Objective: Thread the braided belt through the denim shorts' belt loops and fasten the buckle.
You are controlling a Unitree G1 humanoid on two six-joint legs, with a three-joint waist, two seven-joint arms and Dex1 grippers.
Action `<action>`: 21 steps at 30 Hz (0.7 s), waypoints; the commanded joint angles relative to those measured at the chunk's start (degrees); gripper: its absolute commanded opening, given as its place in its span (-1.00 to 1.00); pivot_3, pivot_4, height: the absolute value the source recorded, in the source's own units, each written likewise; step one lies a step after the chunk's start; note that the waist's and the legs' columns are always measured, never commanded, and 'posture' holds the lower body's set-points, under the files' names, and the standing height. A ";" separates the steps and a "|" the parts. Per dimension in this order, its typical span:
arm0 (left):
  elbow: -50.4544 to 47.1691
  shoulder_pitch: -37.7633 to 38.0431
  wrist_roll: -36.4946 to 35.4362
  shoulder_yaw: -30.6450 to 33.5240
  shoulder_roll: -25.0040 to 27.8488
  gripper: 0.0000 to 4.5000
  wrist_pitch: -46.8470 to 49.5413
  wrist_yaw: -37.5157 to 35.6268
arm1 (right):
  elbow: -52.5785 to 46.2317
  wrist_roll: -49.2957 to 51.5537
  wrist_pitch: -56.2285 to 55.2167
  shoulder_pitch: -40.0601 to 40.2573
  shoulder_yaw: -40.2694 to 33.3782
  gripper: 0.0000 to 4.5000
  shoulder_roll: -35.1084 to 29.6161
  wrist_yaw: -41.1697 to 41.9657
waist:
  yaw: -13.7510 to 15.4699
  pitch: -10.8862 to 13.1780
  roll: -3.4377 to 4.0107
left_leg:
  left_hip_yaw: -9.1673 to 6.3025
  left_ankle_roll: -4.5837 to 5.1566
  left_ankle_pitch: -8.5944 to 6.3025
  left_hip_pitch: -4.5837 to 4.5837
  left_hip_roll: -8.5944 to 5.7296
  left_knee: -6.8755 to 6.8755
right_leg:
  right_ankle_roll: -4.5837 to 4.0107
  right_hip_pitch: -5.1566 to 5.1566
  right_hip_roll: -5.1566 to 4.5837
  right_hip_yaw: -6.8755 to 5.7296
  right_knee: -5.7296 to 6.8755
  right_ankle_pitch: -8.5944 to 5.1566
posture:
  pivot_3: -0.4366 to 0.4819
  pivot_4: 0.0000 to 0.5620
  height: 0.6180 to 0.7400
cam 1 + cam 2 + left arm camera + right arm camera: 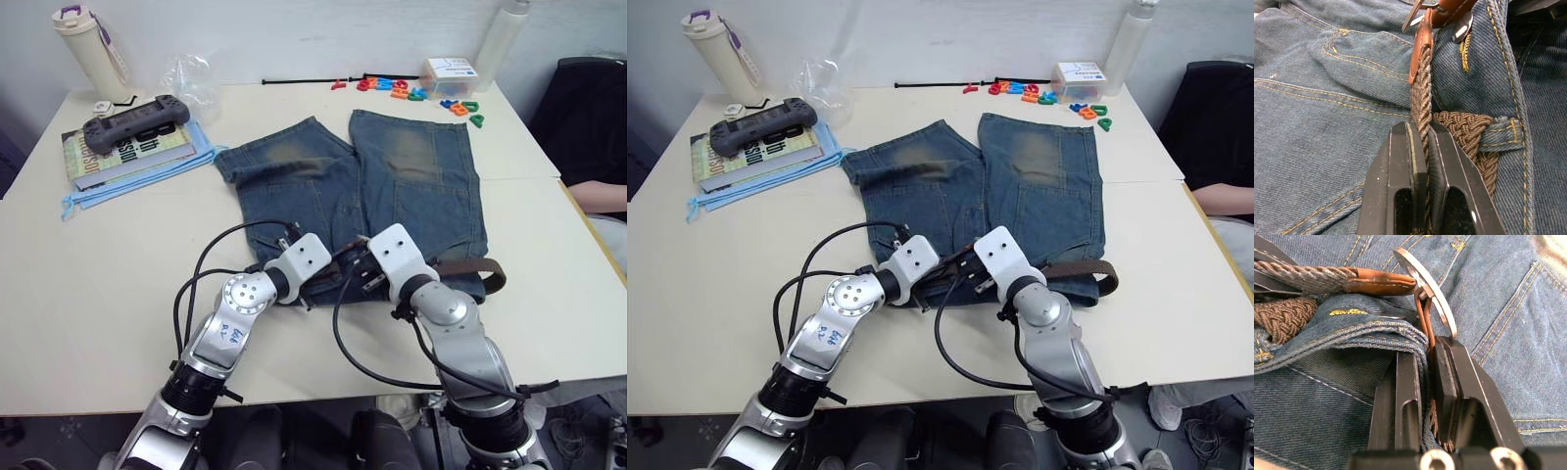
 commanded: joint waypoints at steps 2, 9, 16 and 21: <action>0.20 -0.62 -0.87 -1.76 -2.16 -1.00 -1.17 -0.31 | -4.10 2.42 -2.10 -0.61 2.33 -0.99 -0.61 1.19 | -0.02 0.00 0.00 | 0.00 0.00 0.00 0.00 0.00 0.00 | 0.00 0.00 0.00 0.00 0.00 0.00 | -0.05 -0.47 0.07; 1.77 -1.33 -1.61 -2.11 -3.62 -1.00 -5.25 -0.91 | -4.87 3.73 -3.08 -0.28 6.18 -0.99 -4.40 4.10 | 0.01 0.00 0.00 | 0.00 0.00 0.00 0.00 0.00 0.00 | 0.00 0.00 0.00 0.00 -0.01 0.00 | -0.05 -0.47 0.07; 4.98 -2.85 -1.62 -1.22 -6.30 -1.00 -9.35 0.46 | -5.72 5.06 -3.27 0.48 9.44 -0.99 -7.96 6.68 | 0.48 -0.01 -0.01 | 0.01 0.02 0.00 0.00 0.00 0.01 | 0.00 0.01 -0.02 -0.01 -0.02 0.00 | -0.05 -0.47 0.07; 4.81 -2.36 -3.08 -0.40 -7.36 -1.00 -17.86 -0.23 | -5.91 6.91 -2.01 1.51 9.52 -0.99 -7.52 7.71 | 0.89 -0.01 -0.02 | 0.02 0.02 0.01 -0.01 0.00 0.01 | 0.00 0.02 -0.02 -0.02 -0.03 0.00 | -0.05 -0.47 0.07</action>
